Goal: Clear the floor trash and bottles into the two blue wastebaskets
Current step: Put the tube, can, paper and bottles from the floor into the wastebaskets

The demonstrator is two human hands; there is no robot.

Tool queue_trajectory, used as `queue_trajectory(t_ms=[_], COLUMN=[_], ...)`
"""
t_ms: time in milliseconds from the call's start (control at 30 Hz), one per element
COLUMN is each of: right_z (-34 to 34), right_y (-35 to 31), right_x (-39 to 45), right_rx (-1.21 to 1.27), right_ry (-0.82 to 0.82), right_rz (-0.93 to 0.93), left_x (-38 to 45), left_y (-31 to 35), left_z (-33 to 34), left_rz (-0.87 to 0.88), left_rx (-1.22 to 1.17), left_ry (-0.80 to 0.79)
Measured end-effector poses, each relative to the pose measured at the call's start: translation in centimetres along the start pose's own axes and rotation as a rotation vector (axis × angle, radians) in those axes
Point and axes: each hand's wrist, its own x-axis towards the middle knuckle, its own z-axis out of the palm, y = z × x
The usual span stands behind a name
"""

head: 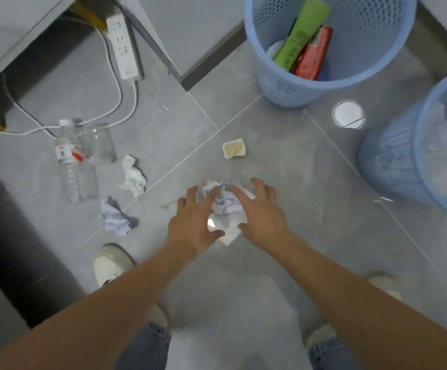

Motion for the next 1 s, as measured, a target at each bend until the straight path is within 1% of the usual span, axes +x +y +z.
queue_trajectory(t_ms=[67, 100, 233, 300, 400, 500, 567, 667, 767, 867, 933, 1000], right_z=[2.0, 2.8, 4.7, 5.1, 5.3, 5.0, 4.1, 2.2, 0.4, -0.7, -1.5, -2.0], right_y=[0.2, 0.5, 3.7, 5.5, 7.5, 8.6, 9.3, 10.7, 11.9, 12.9, 13.4, 13.8], right_x=[1.5, 1.8, 1.7, 1.5, 1.0, 0.1, -0.5, -2.1, -3.7, -4.4, -4.4, -4.4], right_rx=[-0.084, -0.123, -0.148, -0.151, -0.114, 0.038, 0.134, 0.244, 0.268, 0.283, 0.297, 0.319], right_ry=[-0.028, -0.014, 0.129, 0.136, 0.175, 0.238, 0.310, 0.442, 0.508, 0.540, 0.575, 0.600], right_rz=[-0.034, -0.062, -0.181, -0.194, -0.174, -0.156, -0.137, -0.052, -0.012, 0.033, 0.059, 0.052], left_x=[2.0, 2.8, 4.5, 4.7, 4.7, 4.7, 4.6, 4.4, 5.2, 7.5, 9.5, 11.6], left_y=[-0.5, -0.7, -1.3, -1.4, -1.2, -0.8, -0.7, -0.3, 0.6, 1.7, 2.6, 3.8], left_z=[1.1, 1.6, 3.6, 4.4, 5.4, 5.7, 5.3, 3.6, 1.0, -1.4, -2.4, -2.6], left_rz=[0.068, 0.106, 0.219, 0.252, 0.284, 0.318, 0.339, 0.330, 0.300, 0.328, 0.352, 0.331], left_rx=[0.038, 0.065, 0.133, 0.145, 0.142, 0.138, 0.120, 0.093, 0.060, 0.017, 0.059, 0.120], left_ry=[0.000, 0.005, 0.067, 0.117, 0.150, 0.154, 0.158, 0.201, 0.244, 0.263, 0.267, 0.228])
